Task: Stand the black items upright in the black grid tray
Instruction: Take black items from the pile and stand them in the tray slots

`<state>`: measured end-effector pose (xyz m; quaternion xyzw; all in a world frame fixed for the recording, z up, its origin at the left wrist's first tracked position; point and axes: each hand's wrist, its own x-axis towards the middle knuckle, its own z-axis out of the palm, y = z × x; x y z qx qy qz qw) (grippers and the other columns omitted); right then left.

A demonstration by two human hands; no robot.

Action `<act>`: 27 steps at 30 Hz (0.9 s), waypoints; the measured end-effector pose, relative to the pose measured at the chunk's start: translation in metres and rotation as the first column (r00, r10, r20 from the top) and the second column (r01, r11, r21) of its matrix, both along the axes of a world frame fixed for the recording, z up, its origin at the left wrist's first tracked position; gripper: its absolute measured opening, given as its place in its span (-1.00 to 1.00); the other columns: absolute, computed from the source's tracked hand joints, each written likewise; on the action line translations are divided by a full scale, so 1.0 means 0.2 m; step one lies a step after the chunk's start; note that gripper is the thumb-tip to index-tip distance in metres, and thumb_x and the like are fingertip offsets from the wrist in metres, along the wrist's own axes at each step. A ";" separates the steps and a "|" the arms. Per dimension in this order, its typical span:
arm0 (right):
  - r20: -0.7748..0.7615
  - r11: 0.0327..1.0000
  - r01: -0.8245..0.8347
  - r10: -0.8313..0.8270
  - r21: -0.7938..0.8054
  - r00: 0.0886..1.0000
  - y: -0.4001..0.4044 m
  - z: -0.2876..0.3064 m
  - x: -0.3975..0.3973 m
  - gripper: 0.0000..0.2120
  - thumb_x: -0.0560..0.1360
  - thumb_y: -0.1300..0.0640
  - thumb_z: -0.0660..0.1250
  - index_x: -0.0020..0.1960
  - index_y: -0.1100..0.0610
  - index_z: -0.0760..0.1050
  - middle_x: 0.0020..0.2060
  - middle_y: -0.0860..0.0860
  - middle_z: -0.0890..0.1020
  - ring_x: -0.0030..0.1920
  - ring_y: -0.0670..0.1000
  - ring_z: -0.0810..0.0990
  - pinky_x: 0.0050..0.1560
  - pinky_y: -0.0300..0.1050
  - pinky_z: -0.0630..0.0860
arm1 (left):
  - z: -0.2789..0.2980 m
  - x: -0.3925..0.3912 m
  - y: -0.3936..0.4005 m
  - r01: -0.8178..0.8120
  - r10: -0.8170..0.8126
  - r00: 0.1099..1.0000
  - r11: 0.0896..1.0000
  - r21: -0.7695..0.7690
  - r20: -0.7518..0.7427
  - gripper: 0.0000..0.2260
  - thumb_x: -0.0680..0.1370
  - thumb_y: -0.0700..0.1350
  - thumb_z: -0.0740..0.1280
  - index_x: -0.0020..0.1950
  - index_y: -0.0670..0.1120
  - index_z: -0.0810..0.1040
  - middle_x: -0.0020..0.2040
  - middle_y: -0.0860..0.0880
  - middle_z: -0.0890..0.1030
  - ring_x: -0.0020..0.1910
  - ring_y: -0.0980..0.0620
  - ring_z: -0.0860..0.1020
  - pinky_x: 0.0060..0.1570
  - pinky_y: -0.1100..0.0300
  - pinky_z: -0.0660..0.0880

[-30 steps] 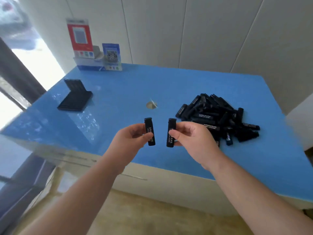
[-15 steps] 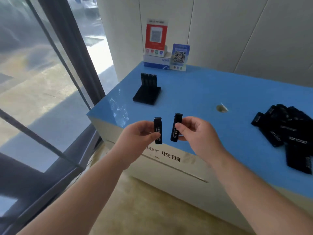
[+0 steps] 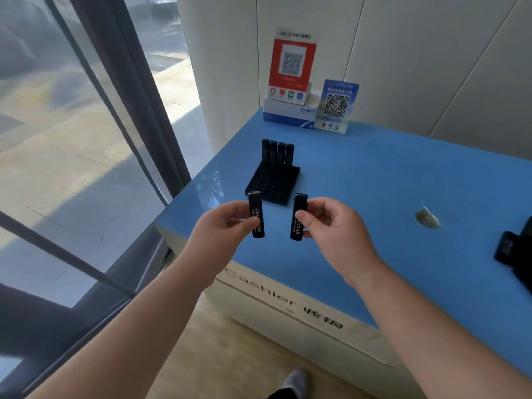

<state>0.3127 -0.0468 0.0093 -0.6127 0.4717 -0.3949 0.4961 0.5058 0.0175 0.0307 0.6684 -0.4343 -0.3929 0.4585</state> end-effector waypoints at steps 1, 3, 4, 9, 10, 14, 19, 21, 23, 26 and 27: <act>-0.012 1.000 -0.001 0.001 -0.008 1.000 -0.06 -0.02 0.03 -0.96 0.55 0.11 0.43 -0.01 0.03 0.63 -0.16 -0.01 0.72 -0.10 0.03 0.70 0.05 0.13 0.65 | 0.00 0.02 -0.06 0.003 -0.003 1.000 1.000 -0.001 0.004 -0.83 0.55 -0.18 0.40 -0.01 0.12 0.66 -0.15 0.16 0.71 -0.21 0.30 0.61 -0.09 0.29 0.44; -0.028 1.000 -0.009 0.008 -0.013 1.000 -0.17 -0.04 0.10 -0.95 0.55 0.11 0.42 0.01 0.02 0.62 -0.14 -0.01 0.71 -0.09 0.04 0.68 0.04 0.14 0.64 | -0.01 0.08 -0.17 0.007 -0.007 1.000 1.000 0.002 0.017 -0.83 0.55 -0.19 0.41 0.01 0.09 0.67 -0.15 0.17 0.71 -0.21 0.30 0.61 -0.11 0.33 0.43; -0.026 1.000 -0.014 0.013 -0.016 1.000 -0.22 -0.05 0.13 -0.94 0.55 0.10 0.42 0.02 0.02 0.61 -0.12 -0.01 0.71 -0.07 0.05 0.68 0.04 0.15 0.64 | -0.02 0.10 -0.21 0.007 -0.007 1.000 1.000 0.006 0.028 -0.83 0.54 -0.19 0.41 0.02 0.08 0.67 -0.16 0.18 0.70 -0.22 0.31 0.61 -0.13 0.36 0.43; -0.010 0.999 0.032 -0.032 -0.022 0.999 -0.43 -0.07 0.25 -0.95 0.51 0.07 0.45 -0.03 -0.04 0.62 -0.11 -0.07 0.72 -0.04 0.02 0.69 0.09 0.17 0.62 | -0.04 0.22 -0.44 0.020 -0.022 0.998 0.999 0.038 0.053 -0.86 0.54 -0.17 0.42 0.00 0.07 0.68 -0.17 0.17 0.70 -0.23 0.30 0.60 -0.08 0.32 0.46; -0.007 0.998 0.052 -0.053 -0.016 0.999 -0.46 -0.06 0.27 -0.94 0.51 0.10 0.46 -0.05 -0.04 0.62 -0.12 -0.08 0.72 -0.05 0.00 0.69 0.10 0.16 0.62 | -0.05 0.25 -0.49 0.040 -0.042 0.998 0.998 0.046 0.055 -0.86 0.54 -0.16 0.42 0.00 0.08 0.68 -0.16 0.17 0.70 -0.22 0.30 0.60 -0.07 0.32 0.46; -0.034 0.993 0.116 -0.116 -0.017 0.993 -0.58 -0.05 0.34 -0.89 0.51 0.15 0.48 -0.09 -0.06 0.62 -0.15 -0.12 0.72 -0.09 -0.04 0.69 0.11 0.10 0.62 | -0.07 0.37 -0.72 0.166 -0.171 0.981 0.984 0.065 0.088 -0.86 0.53 -0.12 0.44 0.03 0.09 0.69 -0.12 0.20 0.70 -0.11 0.29 0.63 0.01 0.33 0.46; -0.082 0.971 0.238 -0.238 -0.011 0.968 -0.69 -0.06 0.44 -0.88 0.50 0.18 0.48 -0.08 -0.03 0.63 -0.20 -0.13 0.72 -0.17 -0.10 0.68 0.03 -0.09 0.61 | -0.13 0.50 -1.01 0.272 -0.276 0.948 0.961 0.042 0.158 -0.89 0.50 -0.12 0.47 -0.01 0.05 0.67 -0.13 0.16 0.70 -0.08 0.21 0.65 0.11 0.17 0.54; -0.111 0.955 0.297 -0.295 -0.005 0.949 -0.72 -0.08 0.48 -0.90 0.50 0.18 0.48 -0.05 0.00 0.64 -0.19 -0.11 0.72 -0.15 -0.08 0.69 0.07 -0.07 0.62 | -0.17 0.53 -1.10 0.334 -0.336 0.924 0.942 0.043 0.185 -0.89 0.49 -0.14 0.47 -0.01 0.04 0.67 -0.13 0.16 0.71 -0.07 0.20 0.65 0.13 0.13 0.55; -0.125 0.940 0.342 -0.339 -0.002 0.932 -0.74 -0.09 0.52 -0.89 0.49 0.18 0.49 -0.02 0.01 0.65 -0.17 -0.10 0.73 -0.12 -0.07 0.70 0.11 -0.05 0.62 | -0.21 0.55 -1.18 0.366 -0.362 0.905 0.930 0.024 0.224 -0.89 0.49 -0.14 0.47 -0.02 0.03 0.67 -0.15 0.16 0.70 -0.09 0.23 0.65 0.08 0.19 0.55; -0.121 0.920 0.392 -0.390 -0.003 0.913 -0.77 -0.10 0.56 -0.85 0.49 0.19 0.49 -0.05 -0.05 0.65 -0.16 -0.14 0.73 -0.10 -0.09 0.71 0.13 -0.04 0.62 | -0.25 0.56 -1.25 0.391 -0.368 0.879 0.920 -0.018 0.303 -0.90 0.48 -0.13 0.48 -0.03 0.01 0.66 -0.19 0.19 0.68 -0.15 0.29 0.61 -0.06 0.35 0.49; -0.123 0.915 0.404 -0.402 -0.004 0.907 -0.77 -0.11 0.58 -0.83 0.49 0.20 0.49 -0.07 -0.08 0.64 -0.16 -0.15 0.73 -0.11 -0.10 0.71 0.13 -0.07 0.61 | -0.27 0.56 -1.27 0.393 -0.363 0.874 0.919 -0.031 0.323 -0.91 0.48 -0.13 0.48 -0.04 0.01 0.65 -0.20 0.21 0.66 -0.16 0.30 0.60 -0.10 0.41 0.46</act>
